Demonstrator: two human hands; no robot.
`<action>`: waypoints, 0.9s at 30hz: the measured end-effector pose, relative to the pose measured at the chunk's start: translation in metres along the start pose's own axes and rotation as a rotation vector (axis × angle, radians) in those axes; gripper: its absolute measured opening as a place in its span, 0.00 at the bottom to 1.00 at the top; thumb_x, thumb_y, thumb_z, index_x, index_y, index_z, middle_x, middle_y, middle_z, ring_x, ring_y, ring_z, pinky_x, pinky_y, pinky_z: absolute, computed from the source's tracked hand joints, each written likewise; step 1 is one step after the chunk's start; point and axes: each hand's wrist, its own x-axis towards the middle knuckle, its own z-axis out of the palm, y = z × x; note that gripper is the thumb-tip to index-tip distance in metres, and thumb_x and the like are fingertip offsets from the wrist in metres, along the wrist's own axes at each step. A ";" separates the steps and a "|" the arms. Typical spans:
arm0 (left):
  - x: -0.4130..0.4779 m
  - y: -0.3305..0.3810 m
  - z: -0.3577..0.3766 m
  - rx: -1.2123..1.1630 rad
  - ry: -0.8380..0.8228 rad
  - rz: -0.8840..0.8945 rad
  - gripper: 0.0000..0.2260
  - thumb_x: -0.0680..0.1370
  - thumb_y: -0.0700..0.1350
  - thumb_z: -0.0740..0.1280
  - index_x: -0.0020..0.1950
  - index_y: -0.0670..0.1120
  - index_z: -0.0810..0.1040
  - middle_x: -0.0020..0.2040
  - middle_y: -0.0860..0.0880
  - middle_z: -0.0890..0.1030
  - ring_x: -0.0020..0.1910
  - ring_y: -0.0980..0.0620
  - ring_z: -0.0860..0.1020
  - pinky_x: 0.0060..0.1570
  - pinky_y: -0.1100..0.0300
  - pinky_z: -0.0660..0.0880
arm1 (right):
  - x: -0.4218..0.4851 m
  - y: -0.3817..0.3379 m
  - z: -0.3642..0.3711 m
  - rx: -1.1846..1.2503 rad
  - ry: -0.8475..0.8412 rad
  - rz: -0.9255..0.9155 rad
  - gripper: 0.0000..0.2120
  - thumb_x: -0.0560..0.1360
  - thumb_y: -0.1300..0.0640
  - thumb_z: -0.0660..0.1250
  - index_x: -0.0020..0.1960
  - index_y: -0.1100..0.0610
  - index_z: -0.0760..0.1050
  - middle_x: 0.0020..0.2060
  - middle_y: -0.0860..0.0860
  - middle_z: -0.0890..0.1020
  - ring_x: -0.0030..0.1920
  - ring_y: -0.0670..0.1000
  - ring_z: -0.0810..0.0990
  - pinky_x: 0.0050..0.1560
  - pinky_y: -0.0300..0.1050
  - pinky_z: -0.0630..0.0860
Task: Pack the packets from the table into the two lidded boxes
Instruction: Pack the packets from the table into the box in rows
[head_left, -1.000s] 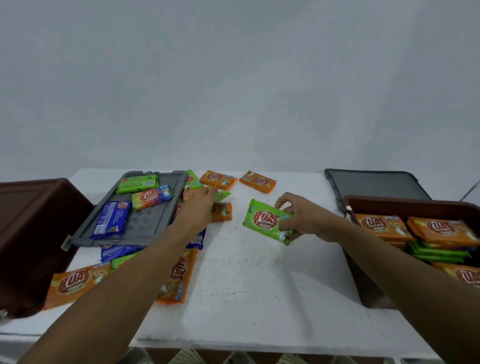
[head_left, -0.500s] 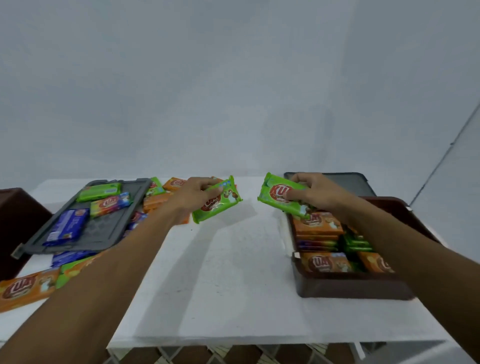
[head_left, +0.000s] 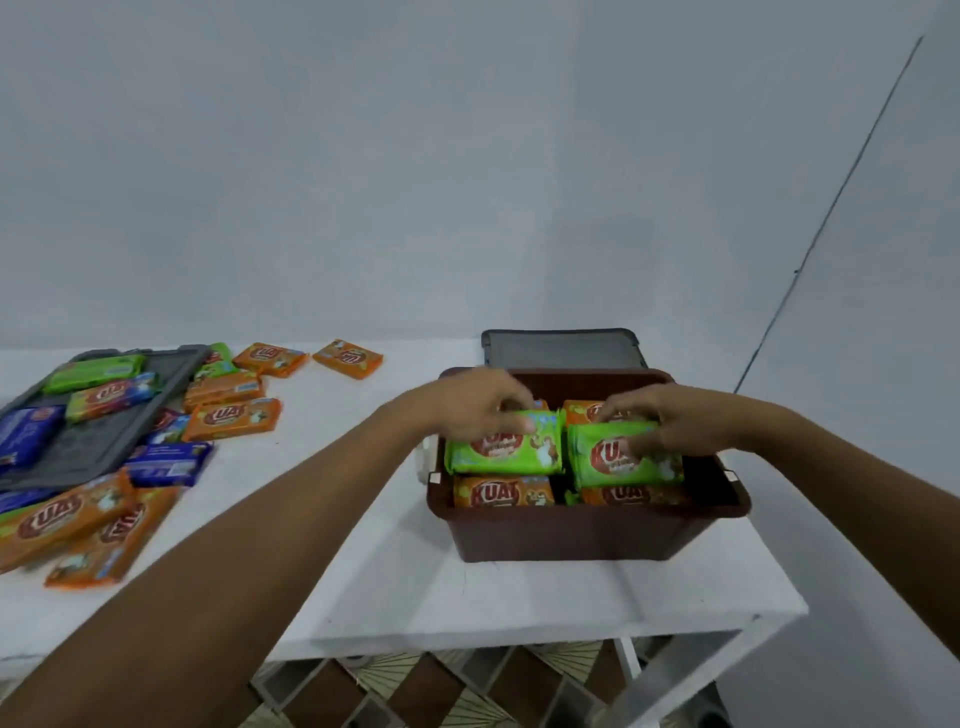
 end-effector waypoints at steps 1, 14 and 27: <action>0.003 0.002 0.012 0.031 -0.062 -0.024 0.10 0.81 0.50 0.65 0.48 0.44 0.80 0.42 0.49 0.80 0.42 0.49 0.78 0.44 0.53 0.74 | 0.000 0.004 0.005 -0.112 -0.018 0.003 0.15 0.77 0.52 0.68 0.63 0.44 0.73 0.55 0.43 0.77 0.53 0.47 0.78 0.55 0.44 0.77; -0.006 0.009 0.047 0.301 -0.056 -0.131 0.13 0.81 0.58 0.57 0.42 0.56 0.76 0.36 0.58 0.75 0.38 0.56 0.73 0.39 0.56 0.73 | -0.009 0.026 0.042 -0.378 0.219 -0.101 0.14 0.79 0.46 0.58 0.56 0.45 0.81 0.51 0.42 0.84 0.48 0.45 0.80 0.49 0.41 0.75; -0.004 0.005 0.052 0.329 0.000 -0.190 0.16 0.83 0.54 0.54 0.48 0.49 0.78 0.42 0.51 0.81 0.40 0.54 0.76 0.44 0.50 0.77 | 0.032 -0.025 0.044 -0.340 -0.326 -0.154 0.20 0.83 0.54 0.49 0.67 0.53 0.74 0.67 0.49 0.75 0.67 0.50 0.70 0.67 0.46 0.65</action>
